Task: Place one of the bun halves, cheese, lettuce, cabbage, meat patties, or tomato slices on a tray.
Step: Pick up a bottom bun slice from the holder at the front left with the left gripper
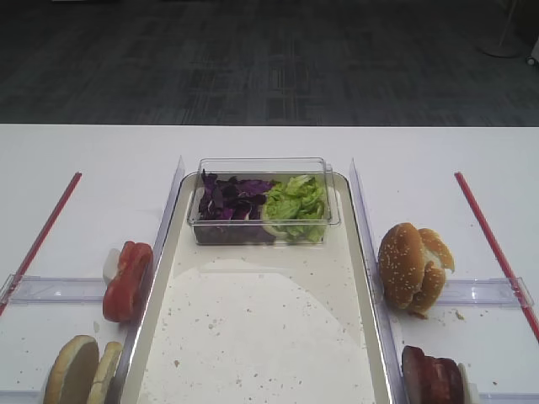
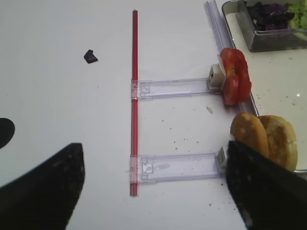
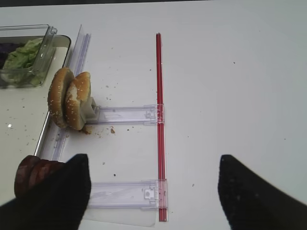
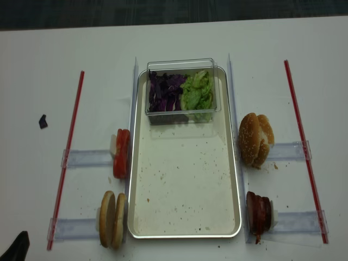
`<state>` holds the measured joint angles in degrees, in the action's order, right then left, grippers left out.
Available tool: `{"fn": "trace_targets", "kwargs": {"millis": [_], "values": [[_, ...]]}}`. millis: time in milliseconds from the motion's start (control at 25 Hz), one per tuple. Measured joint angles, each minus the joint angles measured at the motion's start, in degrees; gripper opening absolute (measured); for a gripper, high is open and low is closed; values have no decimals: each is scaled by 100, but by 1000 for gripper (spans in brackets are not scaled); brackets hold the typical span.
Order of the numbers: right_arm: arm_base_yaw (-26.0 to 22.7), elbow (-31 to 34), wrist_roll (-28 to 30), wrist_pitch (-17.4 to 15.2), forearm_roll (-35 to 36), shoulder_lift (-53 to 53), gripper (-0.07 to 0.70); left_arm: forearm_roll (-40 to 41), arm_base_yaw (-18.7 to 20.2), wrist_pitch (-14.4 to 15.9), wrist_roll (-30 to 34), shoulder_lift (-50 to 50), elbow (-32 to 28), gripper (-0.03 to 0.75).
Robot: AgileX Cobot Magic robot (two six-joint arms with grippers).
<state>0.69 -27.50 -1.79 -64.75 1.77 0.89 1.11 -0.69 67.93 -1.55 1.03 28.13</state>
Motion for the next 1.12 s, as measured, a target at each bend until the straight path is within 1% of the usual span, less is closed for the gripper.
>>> {"fn": "trace_targets", "kwargs": {"millis": [360,600,720,840,920,1120], "values": [[0,0,0,0,0,0,571,0,0,0,13,0,0,554],[0,0,0,0,0,0,571,-158,0,0,369,0,11,554],[0,0,0,0,0,0,571,-303,0,12,392,-72,210,554],[0,0,0,0,0,0,571,-434,0,48,406,-634,441,554],[0,0,0,0,0,0,571,-462,0,84,406,-1179,593,554],[0,0,0,0,0,0,571,-688,0,376,410,-2591,1132,554]]}}
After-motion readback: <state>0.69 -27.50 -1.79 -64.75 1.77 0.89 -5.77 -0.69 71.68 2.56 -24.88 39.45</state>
